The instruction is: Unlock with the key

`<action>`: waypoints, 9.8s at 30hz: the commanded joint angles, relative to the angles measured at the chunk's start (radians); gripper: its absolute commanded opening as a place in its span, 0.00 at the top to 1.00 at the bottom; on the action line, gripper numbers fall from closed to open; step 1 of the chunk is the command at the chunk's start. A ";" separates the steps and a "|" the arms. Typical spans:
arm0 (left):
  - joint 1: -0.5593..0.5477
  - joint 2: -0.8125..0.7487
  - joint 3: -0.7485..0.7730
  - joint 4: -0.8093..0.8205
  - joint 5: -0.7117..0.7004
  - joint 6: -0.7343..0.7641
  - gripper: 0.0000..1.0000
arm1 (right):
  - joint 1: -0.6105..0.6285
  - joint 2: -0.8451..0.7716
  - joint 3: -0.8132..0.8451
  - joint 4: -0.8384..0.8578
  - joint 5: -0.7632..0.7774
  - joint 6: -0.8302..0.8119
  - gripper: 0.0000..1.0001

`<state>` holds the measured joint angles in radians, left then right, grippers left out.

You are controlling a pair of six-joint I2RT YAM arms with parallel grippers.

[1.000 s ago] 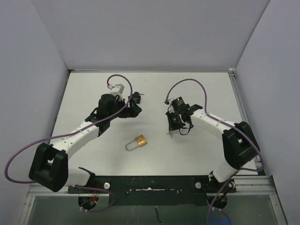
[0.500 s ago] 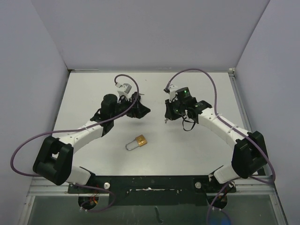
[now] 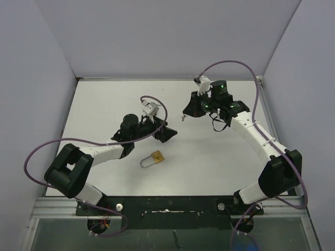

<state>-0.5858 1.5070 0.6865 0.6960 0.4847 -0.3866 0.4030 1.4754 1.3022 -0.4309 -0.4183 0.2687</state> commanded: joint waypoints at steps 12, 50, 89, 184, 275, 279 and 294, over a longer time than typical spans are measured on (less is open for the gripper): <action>-0.006 0.168 0.078 0.423 0.073 0.052 0.14 | -0.091 -0.017 -0.005 0.160 -0.344 0.199 1.00; -0.033 0.259 0.146 0.605 0.305 -0.040 0.45 | -0.099 -0.017 -0.041 0.204 -0.358 0.228 1.00; -0.033 0.204 0.136 0.521 0.246 -0.003 0.87 | -0.116 -0.017 -0.067 0.222 -0.374 0.233 1.00; -0.358 0.141 0.306 0.027 -0.731 1.181 1.00 | -0.159 -0.062 -0.043 0.195 -0.229 0.484 0.66; 0.048 -0.223 0.148 -0.844 -0.039 0.200 0.03 | -0.288 -0.084 -0.241 0.317 -0.358 0.340 1.00; 0.006 -0.234 0.140 -0.922 -0.153 0.237 0.02 | -0.289 -0.074 -0.242 0.327 -0.370 0.343 1.00; -0.176 -0.078 0.187 -1.036 -0.442 0.330 0.02 | -0.305 -0.078 -0.264 0.334 -0.386 0.339 1.00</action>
<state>-0.7490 1.3994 0.8272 -0.3256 0.1268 -0.0933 0.1101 1.4261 1.0321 -0.1497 -0.7738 0.6094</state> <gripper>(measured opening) 0.977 0.051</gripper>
